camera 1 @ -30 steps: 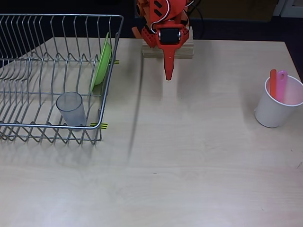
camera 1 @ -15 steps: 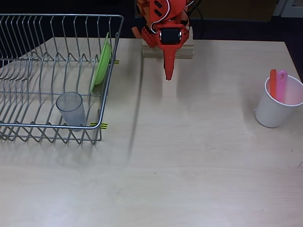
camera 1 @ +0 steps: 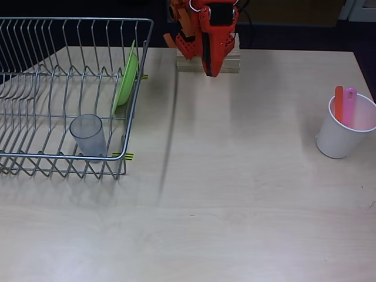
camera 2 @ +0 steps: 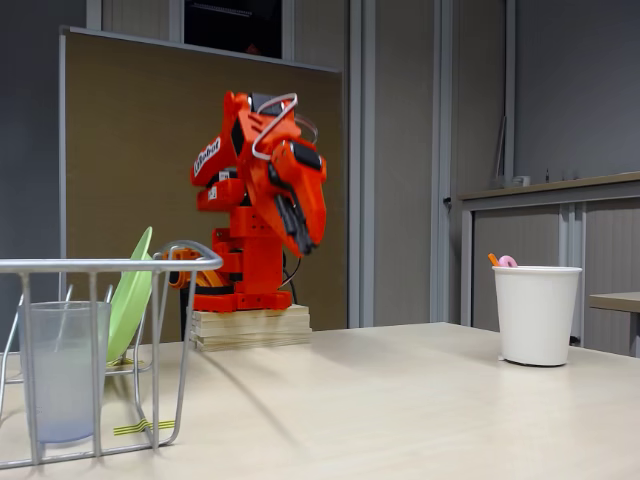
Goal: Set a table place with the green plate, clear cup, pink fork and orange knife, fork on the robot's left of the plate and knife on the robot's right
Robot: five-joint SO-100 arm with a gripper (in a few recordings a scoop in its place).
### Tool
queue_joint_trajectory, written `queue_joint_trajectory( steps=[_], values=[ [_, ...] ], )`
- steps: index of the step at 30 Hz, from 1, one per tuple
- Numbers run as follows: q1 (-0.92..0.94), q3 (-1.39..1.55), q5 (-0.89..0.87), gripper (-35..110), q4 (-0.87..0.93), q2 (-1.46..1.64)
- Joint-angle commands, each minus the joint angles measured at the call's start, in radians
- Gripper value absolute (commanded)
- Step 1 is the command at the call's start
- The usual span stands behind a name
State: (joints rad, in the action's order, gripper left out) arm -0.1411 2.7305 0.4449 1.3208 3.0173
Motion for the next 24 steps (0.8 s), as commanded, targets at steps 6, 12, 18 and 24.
queue_joint_trajectory(
  steps=[6, 12, 18, 24],
  values=[
    [0.014, -0.436, -0.103, 14, 0.072, -0.474],
    [0.012, -0.667, -0.767, 0, 0.141, -0.729],
    [0.011, -0.664, -1.381, 0, 0.091, -0.788],
    [0.029, -0.657, -1.638, 0, 0.063, -0.782]
  ],
)
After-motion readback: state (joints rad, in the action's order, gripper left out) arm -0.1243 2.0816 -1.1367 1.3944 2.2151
